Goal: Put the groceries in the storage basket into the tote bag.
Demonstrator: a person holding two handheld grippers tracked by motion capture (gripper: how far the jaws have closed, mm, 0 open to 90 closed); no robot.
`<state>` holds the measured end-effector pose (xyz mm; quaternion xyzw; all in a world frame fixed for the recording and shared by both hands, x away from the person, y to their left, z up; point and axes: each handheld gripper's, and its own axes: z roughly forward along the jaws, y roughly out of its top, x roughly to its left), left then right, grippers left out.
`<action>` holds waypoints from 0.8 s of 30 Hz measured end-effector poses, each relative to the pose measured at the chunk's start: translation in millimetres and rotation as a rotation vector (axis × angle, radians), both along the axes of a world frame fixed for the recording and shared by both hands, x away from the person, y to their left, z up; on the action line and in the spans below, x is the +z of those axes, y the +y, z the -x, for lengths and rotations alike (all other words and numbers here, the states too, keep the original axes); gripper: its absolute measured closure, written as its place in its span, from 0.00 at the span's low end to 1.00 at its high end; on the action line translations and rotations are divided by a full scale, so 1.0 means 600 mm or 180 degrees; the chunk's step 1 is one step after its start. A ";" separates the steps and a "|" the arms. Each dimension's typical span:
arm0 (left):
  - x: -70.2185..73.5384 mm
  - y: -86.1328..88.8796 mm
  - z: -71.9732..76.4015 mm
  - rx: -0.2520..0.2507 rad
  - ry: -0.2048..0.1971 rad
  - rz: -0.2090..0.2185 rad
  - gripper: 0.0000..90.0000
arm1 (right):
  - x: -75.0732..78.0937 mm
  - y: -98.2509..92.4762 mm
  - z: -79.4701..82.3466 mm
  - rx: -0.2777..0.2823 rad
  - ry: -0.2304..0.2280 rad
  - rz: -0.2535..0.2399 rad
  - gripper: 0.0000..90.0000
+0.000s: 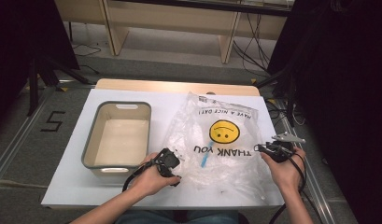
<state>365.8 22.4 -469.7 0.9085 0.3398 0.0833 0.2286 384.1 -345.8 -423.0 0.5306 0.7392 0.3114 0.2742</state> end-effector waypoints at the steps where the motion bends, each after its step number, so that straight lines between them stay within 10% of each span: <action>1: -0.001 0.000 0.000 0.0001 0.0019 0.0005 0.52 | 0.005 0.001 0.008 0.0012 0.0030 -0.0058 0.62; 10: 0.001 -0.003 0.003 -0.0011 0.0063 0.0016 0.72 | -0.017 0.006 0.069 0.0218 0.0870 -0.0354 0.51; 15: 0.001 -0.009 0.005 0.0020 0.0073 0.0048 0.87 | -0.042 0.005 0.070 0.0418 0.1230 -0.0141 0.74; 20: 0.001 -0.010 0.007 0.0002 0.0120 0.0133 0.98 | -0.051 0.003 0.064 0.0509 0.1311 0.0014 0.98; 24: 0.003 -0.018 0.014 -0.0066 0.0114 0.0292 0.99 | -0.048 -0.003 0.057 0.0467 0.1125 0.0101 1.00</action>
